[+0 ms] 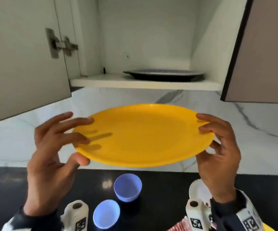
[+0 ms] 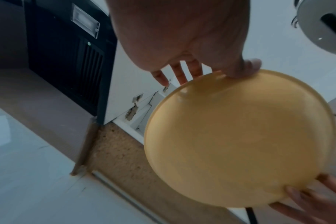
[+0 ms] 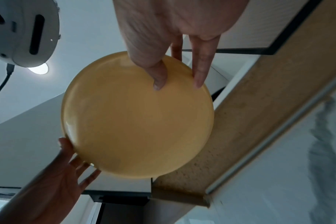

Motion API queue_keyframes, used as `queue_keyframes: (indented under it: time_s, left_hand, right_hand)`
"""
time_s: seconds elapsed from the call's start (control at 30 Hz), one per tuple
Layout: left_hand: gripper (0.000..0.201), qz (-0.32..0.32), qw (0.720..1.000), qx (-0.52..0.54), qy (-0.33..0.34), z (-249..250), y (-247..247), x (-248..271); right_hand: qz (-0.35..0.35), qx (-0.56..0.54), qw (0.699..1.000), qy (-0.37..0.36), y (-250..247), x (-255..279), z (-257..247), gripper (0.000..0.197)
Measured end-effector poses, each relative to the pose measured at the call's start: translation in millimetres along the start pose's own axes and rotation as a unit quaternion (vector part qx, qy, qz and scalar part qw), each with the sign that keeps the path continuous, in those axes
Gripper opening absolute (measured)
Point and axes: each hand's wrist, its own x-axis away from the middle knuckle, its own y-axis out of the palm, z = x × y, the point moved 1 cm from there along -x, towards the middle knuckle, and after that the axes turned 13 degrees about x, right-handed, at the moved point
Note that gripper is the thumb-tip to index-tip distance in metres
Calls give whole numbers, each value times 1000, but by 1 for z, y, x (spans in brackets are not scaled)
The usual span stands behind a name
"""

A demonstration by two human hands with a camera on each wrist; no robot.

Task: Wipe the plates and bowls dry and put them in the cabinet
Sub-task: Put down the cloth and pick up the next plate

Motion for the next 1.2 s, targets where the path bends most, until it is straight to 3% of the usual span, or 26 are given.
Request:
queue_keyframes:
  time_s: [0.23,0.47,0.63,0.87,1.07,1.2]
  left_hand:
    - [39,148,979,143,-7,16,16,-60]
    - [20,218,935,271,-65,6,46,-114]
    - [15,226,925,276,-129,-21,77,-136]
    - [8,192,929,237,-209,-53,107,-144]
    - [9,186,936,178,-241,-74,122,-147]
    - [8,163,949,118,-243,-81,130,-149]
  right_hand:
    - [106,58,992,-46,-5,-60,-18,47]
    - [151,90,983,-45,-3,-110,0,41]
    - [149,126,981,-5,7,-129,28,37]
    - [81,200,976,29,20,-139,66,52]
    - [17,230,970,75,28,-141,87,63]
    - [22,246,967,60,32,-140,87,63]
